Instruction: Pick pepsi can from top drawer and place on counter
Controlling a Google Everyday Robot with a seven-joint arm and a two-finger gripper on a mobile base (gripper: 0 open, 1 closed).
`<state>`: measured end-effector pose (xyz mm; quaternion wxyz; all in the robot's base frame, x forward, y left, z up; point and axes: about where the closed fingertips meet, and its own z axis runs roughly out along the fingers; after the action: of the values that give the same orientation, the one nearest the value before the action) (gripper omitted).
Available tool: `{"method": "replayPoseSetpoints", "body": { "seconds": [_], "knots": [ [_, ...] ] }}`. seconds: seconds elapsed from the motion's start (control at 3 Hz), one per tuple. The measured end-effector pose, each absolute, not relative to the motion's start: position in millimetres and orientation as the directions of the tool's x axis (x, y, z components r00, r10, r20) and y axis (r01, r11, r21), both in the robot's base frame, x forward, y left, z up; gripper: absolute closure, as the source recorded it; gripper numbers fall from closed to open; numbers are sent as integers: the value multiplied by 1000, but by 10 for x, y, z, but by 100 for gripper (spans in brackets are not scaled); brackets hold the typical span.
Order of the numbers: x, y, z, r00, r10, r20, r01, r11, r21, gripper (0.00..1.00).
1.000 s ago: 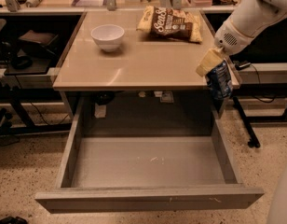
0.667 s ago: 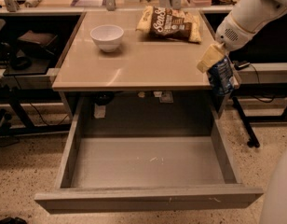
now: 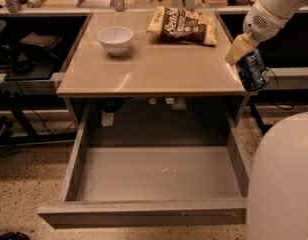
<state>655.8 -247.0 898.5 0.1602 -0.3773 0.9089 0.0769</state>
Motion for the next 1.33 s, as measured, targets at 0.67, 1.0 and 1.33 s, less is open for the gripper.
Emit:
{"method": "replayPoseSetpoints", "body": {
  "seconds": [0.67, 1.0, 1.33],
  "knots": [
    [6752, -2268, 9050, -613, -700, -366, -752, 659, -3, 100],
    [7088, -1684, 8964, -554, -742, -378, -807, 589, 27, 100],
    [7257, -1574, 9037, -527, -741, -417, -814, 581, -4, 100]
  ]
}}
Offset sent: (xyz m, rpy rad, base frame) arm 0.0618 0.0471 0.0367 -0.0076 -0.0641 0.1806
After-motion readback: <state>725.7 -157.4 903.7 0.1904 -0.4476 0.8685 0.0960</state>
